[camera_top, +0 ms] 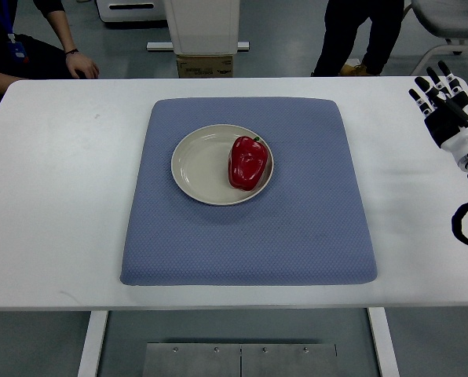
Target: Place red pepper on plate with right hand
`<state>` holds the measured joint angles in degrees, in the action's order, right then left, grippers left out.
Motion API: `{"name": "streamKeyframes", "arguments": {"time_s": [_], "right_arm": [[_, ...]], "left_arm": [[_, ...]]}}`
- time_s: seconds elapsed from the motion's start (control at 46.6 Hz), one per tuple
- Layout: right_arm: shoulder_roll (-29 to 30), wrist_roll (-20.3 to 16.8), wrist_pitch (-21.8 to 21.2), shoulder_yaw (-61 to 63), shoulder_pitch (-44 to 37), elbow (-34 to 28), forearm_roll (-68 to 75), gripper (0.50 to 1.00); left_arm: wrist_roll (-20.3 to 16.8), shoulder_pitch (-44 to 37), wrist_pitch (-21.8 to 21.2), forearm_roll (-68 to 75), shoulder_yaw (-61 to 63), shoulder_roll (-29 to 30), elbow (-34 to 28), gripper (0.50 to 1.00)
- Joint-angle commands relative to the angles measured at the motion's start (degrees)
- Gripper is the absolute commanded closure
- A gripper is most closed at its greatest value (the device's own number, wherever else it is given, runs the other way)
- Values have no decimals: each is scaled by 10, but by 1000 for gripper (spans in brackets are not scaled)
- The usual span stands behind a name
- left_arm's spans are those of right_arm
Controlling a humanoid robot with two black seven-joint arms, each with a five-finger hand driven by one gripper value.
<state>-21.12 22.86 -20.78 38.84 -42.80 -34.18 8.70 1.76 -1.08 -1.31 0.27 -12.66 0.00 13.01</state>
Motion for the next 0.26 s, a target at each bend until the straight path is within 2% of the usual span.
{"name": "streamKeyframes", "arguments": {"time_s": [0.0,0.236], "right_arm": [[1,0,-4,-1,11,15,11,500],[14,0,-4,0,14,47,12,500]], "left_arm": [[0,-1,0,0,0,0,0,500],[0,0,0,0,0,0,0,500]]}}
